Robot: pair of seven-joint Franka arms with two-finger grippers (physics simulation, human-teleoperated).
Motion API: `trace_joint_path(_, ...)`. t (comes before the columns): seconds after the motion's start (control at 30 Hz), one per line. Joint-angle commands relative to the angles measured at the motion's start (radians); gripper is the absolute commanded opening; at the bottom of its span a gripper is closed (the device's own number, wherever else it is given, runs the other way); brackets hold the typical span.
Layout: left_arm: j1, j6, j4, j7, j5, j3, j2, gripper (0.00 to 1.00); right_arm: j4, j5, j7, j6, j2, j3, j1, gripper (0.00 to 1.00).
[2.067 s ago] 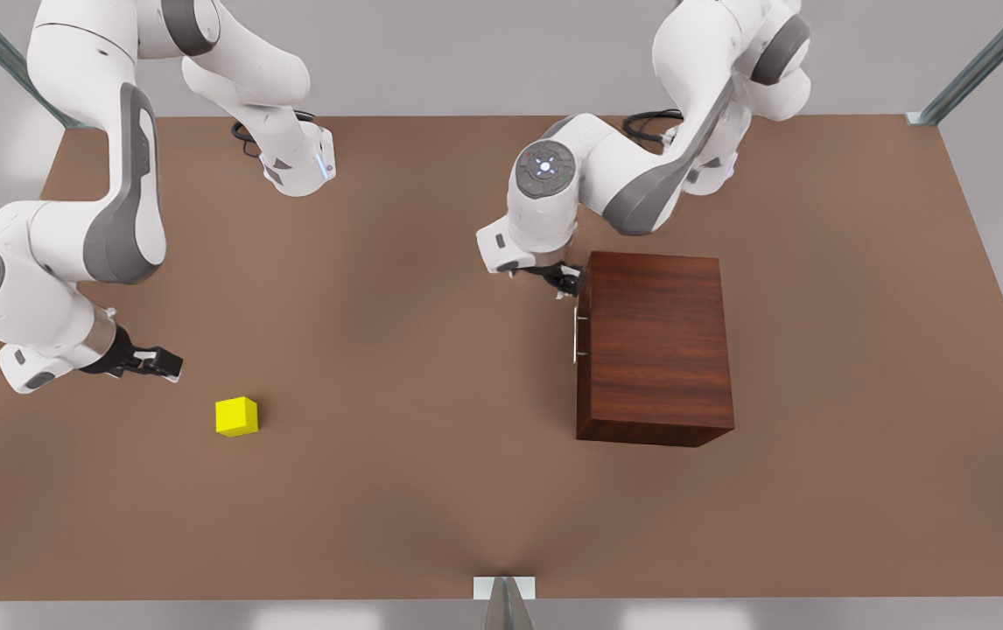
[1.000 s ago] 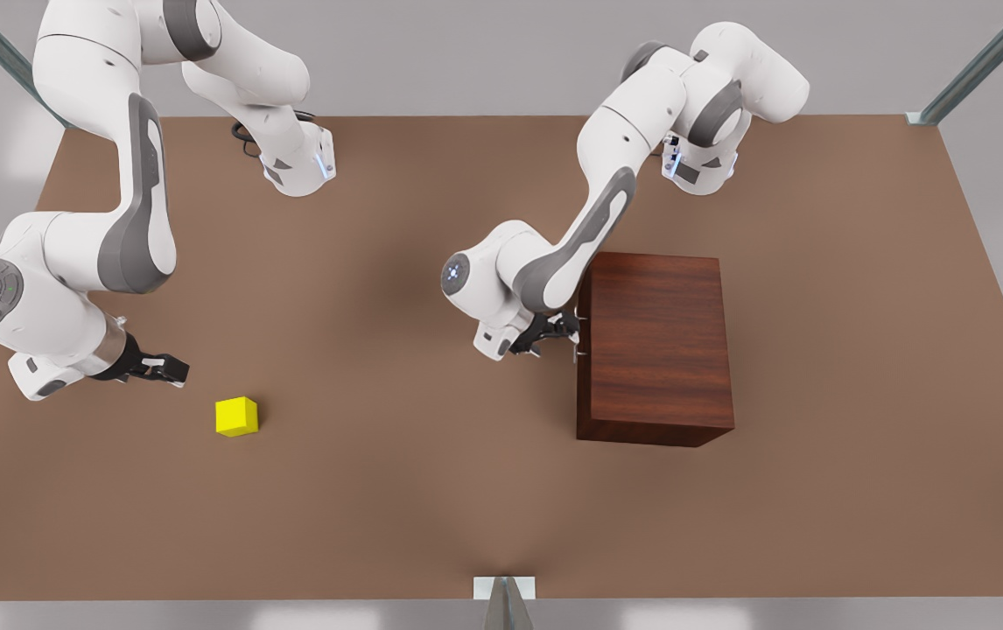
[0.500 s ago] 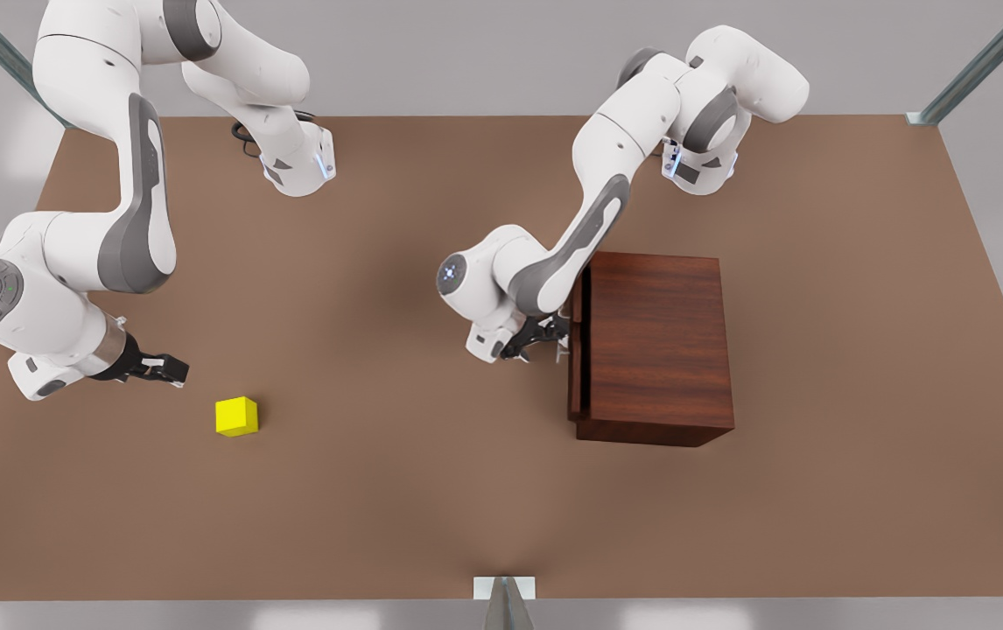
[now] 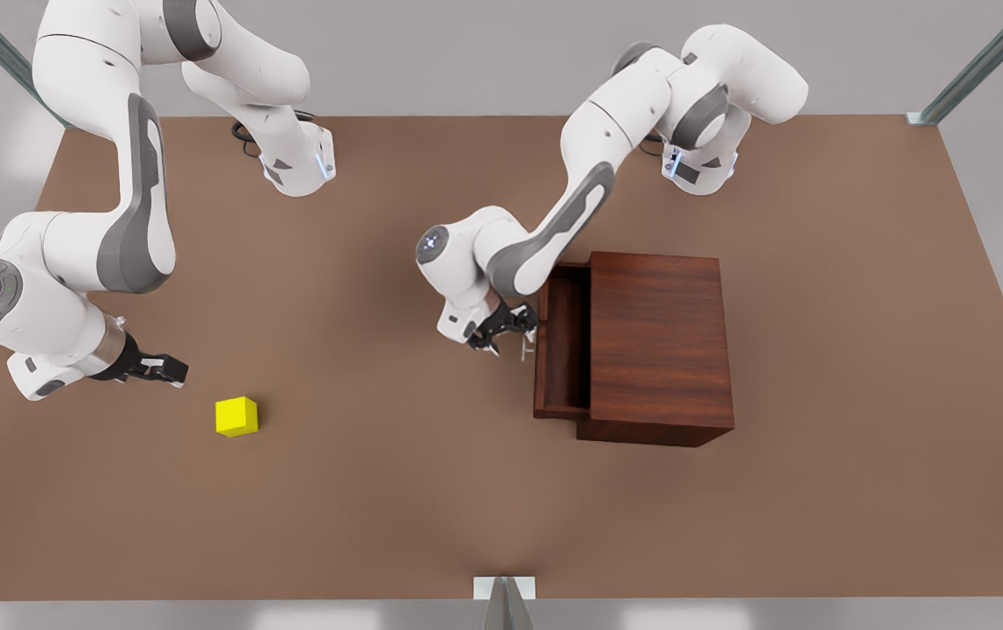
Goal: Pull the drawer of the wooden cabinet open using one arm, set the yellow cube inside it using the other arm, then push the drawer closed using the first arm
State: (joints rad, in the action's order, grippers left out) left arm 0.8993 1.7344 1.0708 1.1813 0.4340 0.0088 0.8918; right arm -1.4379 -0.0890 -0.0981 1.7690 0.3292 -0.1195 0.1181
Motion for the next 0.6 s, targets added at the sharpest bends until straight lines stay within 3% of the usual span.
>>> trace_joint_path(0.0,0.02,0.017,0.003,0.104,-0.001,-0.009,0.001,1.0,0.001,0.0,-0.002,0.0,-0.001,0.0,0.0,1.0)
trace_joint_path(0.43,0.047,0.137,-0.048,0.196,-0.001,-0.004,0.035,1.0,0.001,0.0,0.0,0.0,0.002,0.0,-0.002,1.0)
trace_joint_path(0.57,0.064,-0.09,-0.057,0.06,-0.009,-0.039,-0.048,1.0,-0.001,0.003,0.0,0.001,0.008,0.0,-0.002,1.0)
